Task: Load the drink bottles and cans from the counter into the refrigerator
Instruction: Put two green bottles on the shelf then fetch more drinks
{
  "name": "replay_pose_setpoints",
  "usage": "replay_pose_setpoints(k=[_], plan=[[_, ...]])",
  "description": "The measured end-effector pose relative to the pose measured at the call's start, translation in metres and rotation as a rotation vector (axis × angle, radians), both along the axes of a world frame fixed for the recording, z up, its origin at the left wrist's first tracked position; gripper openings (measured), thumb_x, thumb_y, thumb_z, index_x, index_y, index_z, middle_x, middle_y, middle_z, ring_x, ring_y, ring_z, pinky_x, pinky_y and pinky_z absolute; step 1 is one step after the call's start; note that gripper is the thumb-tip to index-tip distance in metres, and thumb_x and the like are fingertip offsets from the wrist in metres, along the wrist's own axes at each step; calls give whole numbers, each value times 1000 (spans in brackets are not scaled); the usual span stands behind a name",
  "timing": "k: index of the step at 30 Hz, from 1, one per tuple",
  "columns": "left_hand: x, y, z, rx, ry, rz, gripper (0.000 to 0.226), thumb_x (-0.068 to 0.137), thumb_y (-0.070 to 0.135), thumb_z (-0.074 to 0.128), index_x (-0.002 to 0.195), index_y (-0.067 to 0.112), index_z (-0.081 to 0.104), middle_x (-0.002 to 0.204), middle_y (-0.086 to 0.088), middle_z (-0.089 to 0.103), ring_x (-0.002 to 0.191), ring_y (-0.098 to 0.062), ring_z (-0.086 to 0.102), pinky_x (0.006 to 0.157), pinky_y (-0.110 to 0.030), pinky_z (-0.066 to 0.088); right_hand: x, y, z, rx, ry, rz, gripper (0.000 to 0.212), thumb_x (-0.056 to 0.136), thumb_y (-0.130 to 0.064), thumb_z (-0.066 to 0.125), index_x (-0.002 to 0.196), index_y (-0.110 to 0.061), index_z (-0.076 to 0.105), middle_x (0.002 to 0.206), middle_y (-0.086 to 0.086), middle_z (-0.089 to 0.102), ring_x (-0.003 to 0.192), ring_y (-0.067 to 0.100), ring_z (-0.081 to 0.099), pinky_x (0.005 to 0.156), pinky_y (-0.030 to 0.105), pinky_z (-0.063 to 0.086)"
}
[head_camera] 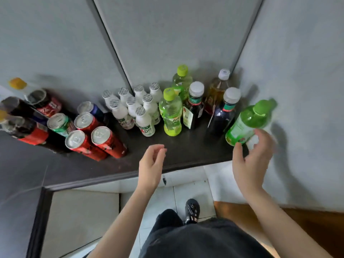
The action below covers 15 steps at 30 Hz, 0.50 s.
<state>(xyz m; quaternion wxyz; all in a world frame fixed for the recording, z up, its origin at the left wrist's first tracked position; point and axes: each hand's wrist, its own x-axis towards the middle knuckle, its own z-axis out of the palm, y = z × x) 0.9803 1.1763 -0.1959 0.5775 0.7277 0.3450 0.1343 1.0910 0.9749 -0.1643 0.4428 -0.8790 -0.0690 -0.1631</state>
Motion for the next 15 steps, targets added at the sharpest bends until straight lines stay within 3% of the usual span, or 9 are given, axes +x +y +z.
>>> replay_pose_setpoints(k=[4, 8, 11, 13, 15], plan=[[39, 6, 26, 218, -156, 23, 19, 91, 30, 51, 109, 35, 51, 110, 8, 54, 100, 3, 53, 81, -7, 41, 31, 10, 9, 11, -139, -50, 57, 77, 3, 64, 126, 14, 38, 136, 29, 35, 130, 40, 34, 110, 47, 29], [70, 18, 37, 380, -191, 6, 49, 90, 30, 54, 136, 18, 38, 135, 5, 38, 130, -12, 37, 106, -33, 38, 49, 16, 11, -5, -68, -55, 62, 83, -4, 60, 134, 13, 30, 142, 28, 31, 135, 38, 30, 114, 35, 23], [88, 25, 39, 357, -179, -6, 64, 89, 35, 56, 143, 13, 29, 146, -2, 33, 138, -17, 31, 113, -42, 30, 55, 15, 10, 23, 35, -88, 65, 88, -9, 57, 140, 10, 24, 144, 22, 33, 135, 36, 32, 113, 31, 24], [99, 27, 40, 294, -185, -27, 68, 88, 38, 56, 143, 13, 27, 147, -1, 33, 137, -13, 32, 114, -39, 29, 60, 13, 12, -14, 17, -116, 59, 91, -12, 53, 140, 8, 29, 141, 23, 39, 132, 36, 36, 111, 38, 29], [107, 29, 39, 260, -218, -58, 64, 88, 39, 54, 142, 11, 31, 143, -1, 37, 134, -10, 34, 114, -30, 28, 66, 11, 15, -130, -61, -144, 47, 91, -16, 50, 132, 5, 43, 128, 23, 51, 120, 33, 43, 105, 37, 29]])
